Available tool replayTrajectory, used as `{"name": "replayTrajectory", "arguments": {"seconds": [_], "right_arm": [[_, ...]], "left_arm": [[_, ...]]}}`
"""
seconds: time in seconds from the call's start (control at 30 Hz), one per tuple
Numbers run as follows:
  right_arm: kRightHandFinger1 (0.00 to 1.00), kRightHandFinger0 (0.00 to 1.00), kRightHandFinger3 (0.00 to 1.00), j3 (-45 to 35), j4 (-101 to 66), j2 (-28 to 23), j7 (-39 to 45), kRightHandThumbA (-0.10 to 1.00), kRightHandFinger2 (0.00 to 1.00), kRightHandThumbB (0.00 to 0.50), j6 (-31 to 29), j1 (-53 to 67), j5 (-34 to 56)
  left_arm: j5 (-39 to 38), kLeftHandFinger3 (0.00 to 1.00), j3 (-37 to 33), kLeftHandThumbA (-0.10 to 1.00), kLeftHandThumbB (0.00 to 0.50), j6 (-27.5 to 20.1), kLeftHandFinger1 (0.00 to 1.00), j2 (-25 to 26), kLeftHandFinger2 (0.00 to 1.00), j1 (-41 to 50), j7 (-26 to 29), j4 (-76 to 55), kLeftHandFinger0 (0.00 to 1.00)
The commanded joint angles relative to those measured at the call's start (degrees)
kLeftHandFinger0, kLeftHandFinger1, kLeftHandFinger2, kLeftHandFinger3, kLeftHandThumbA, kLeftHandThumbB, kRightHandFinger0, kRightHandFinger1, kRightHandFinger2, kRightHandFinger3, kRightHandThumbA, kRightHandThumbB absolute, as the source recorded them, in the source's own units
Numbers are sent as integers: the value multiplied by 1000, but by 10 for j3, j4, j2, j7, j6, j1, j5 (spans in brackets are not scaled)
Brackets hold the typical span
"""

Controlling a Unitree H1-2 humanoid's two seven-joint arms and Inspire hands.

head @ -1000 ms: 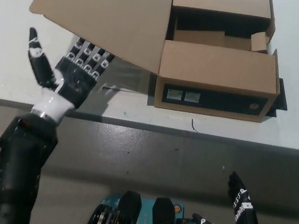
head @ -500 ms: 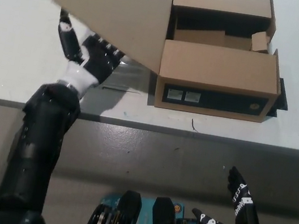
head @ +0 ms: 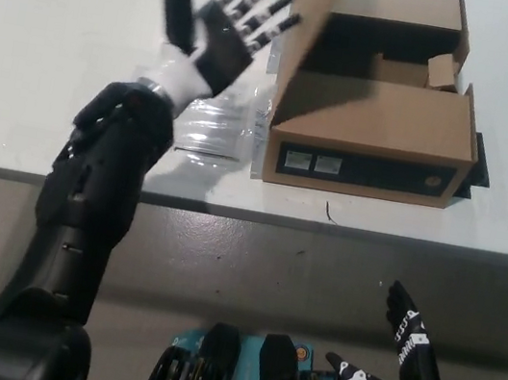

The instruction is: A small storge box is placed at the center of the table and the robot uses its left hand to push the lid and close it

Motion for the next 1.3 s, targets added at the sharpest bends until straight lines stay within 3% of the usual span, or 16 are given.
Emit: {"name": "replayTrajectory", "arguments": {"seconds": [0.0,0.27,0.37,0.53,0.67,0.8,0.83,0.9,0.93,1.0,1.03,1.07,1.2,1.27], "right_arm": [[1000,1000,1000,7,-11,-2,5,1000,1000,376,-29,-8,-2],[1000,1000,1000,18,-15,-8,2,1000,1000,371,-29,-5,-13],[1000,1000,1000,18,-18,-10,8,1000,1000,364,-29,-4,-7],[1000,1000,1000,20,-22,-13,2,1000,1000,364,-29,-5,-13],[1000,1000,1000,20,-21,-15,0,1000,1000,363,-29,-8,-14],[1000,1000,1000,22,-25,-15,1,1000,1000,360,-29,-5,-12],[1000,1000,1000,23,-26,-15,1,1000,1000,361,-29,-5,-13],[1000,1000,1000,23,-25,-15,2,1000,1000,358,-29,-6,-10],[1000,1000,1000,22,-24,-14,3,1000,1000,361,-29,-6,-9],[1000,1000,1000,20,-23,-16,6,1000,1000,361,-29,-9,-5],[1000,1000,1000,20,-22,-16,3,1000,1000,362,-29,-9,-7],[1000,1000,1000,20,-21,-18,2,1000,1000,362,-29,-9,-9],[1000,1000,1000,20,-25,-20,1,1000,1000,350,-29,-3,-12],[1000,1000,1000,20,-24,-21,1,1000,1000,357,-29,-5,-13]], "left_arm": [[147,1000,-95,1000,393,-34,1000,11,1000,-42,-2,-63,1000],[293,1000,-238,1000,427,-98,1000,15,1000,-33,-4,-50,1000],[325,1000,-275,1000,412,-119,1000,15,1000,-8,-2,-57,1000],[339,1000,-297,1000,344,-162,1000,16,1000,15,-5,-31,1000],[344,1000,-301,1000,316,-169,1000,23,1000,22,-13,-22,1000],[345,1000,-295,1000,321,-164,1000,27,1000,36,-22,-47,1000],[342,1000,-293,1000,324,-156,1000,32,1000,46,-28,-76,1000],[342,1000,-293,1000,403,-139,1000,40,1000,66,-37,-141,1000],[340,1000,-293,1000,418,-137,1000,44,1000,81,-41,-180,1000],[344,1000,-293,1000,403,-136,1000,48,1000,108,-44,-250,1000],[334,1000,-292,1000,356,-134,1000,51,1000,142,-47,-318,1000],[330,1000,-292,1000,350,-130,1000,53,1000,160,-49,-354,1000],[322,1000,-294,1000,357,-143,1000,71,1000,258,-53,-500,1000],[331,1000,-289,1000,406,-148,1000,79,1000,300,-48,-546,1000]]}}
